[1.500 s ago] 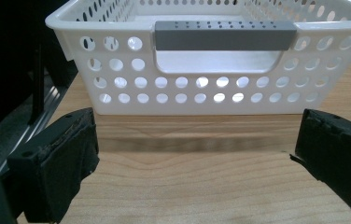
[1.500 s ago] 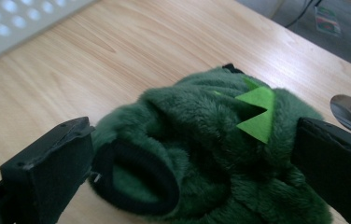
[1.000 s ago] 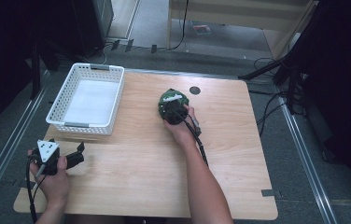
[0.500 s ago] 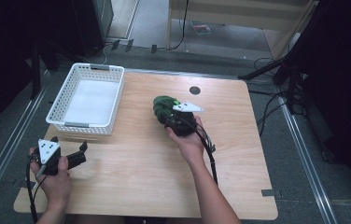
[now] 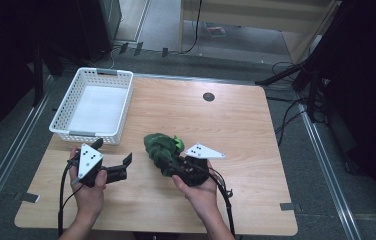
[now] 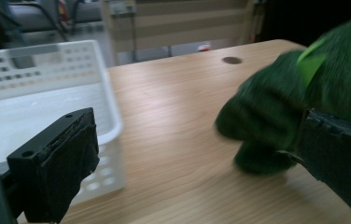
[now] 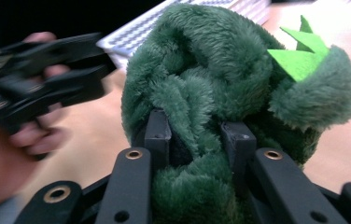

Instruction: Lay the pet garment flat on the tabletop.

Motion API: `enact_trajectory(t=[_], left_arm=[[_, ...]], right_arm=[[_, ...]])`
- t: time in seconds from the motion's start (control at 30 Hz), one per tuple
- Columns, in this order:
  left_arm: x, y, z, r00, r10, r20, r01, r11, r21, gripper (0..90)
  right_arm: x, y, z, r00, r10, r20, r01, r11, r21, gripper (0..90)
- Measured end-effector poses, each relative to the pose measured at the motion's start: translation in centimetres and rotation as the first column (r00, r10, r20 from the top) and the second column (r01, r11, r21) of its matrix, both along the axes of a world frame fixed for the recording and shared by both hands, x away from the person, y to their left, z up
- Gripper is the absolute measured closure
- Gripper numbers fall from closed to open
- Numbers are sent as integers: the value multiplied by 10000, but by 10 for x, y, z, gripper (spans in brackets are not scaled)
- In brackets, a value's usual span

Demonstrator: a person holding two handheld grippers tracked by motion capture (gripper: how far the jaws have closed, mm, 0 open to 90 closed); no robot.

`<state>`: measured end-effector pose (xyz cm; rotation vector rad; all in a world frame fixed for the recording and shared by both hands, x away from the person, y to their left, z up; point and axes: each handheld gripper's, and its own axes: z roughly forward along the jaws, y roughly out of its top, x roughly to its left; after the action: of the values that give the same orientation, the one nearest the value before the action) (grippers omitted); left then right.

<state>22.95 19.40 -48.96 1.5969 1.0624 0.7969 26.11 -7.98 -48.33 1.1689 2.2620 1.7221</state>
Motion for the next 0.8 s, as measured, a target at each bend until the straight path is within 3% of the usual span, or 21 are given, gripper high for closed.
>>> enact_trajectory(t=[0.03,0.07,0.13,0.17,0.2,0.23,0.27,0.3,0.33,0.4,0.5,0.57,0.67,0.73,0.8], left_arm=[[0,-3,-2,9997,-234,-57,234,9997,-55,0],[0,-6,-5,9989,-457,-119,456,9990,-34,0],[3,-12,-15,9952,-875,-437,880,9961,81,0],[5,-14,-18,9930,-986,-651,1007,9945,300,0],[7,-15,-21,9912,-1056,-797,1095,9929,464,0],[7,-15,-23,9891,-1191,-866,1229,9916,407,0],[8,-15,-24,9866,-1355,-905,1385,9899,286,0],[8,-15,-25,9840,-1488,-977,1514,9883,199,2],[9,-16,-26,9829,-1530,-1028,1559,9876,203,2],[10,-18,-27,9835,-1434,-1106,1463,9890,191,84],[13,-22,-30,9777,-1612,-1347,1626,9867,-9,137],[13,-25,-32,9740,-1694,-1503,1703,9854,-70,137],[14,-28,-33,9698,-1761,-1690,1774,9841,-75,138],[14,-30,-34,9676,-1817,-1752,1835,9830,-60,138],[14,-31,-35,9653,-1852,-1841,1872,9823,-68,138]], right_arm=[[1,-7,-11,9997,-215,-90,214,9997,-108,599],[1,-7,-11,9997,-215,-90,214,9997,-108,599],[10,-21,-23,9902,-1283,-556,1272,9916,-218,485],[15,-31,-29,9792,-1806,-923,1804,9835,-102,456],[24,-49,-37,9571,-2633,-1207,2634,9646,-154,418],[24,-49,-37,9571,-2633,-1207,2634,9646,-154,418],[27,-64,-35,9381,-3289,-1089,3278,9443,-285,400],[27,-71,-32,9296,-3548,-995,3551,9347,-147,388],[27,-71,-32,9296,-3548,-995,3551,9347,-147,388],[26,-83,-25,9159,-3956,-686,3990,9158,458,389],[24,-93,-17,8946,-4459,-296,4469,8913,767,394],[22,-93,-14,9001,-4357,-5,4347,8981,672,393],[18,-83,-11,9254,-3775,324,3750,9249,629,339],[17,-73,-9,9280,-3694,491,3683,9292,292,213],[17,-66,-9,9364,-3484,417,3488,9372,-17,179]])
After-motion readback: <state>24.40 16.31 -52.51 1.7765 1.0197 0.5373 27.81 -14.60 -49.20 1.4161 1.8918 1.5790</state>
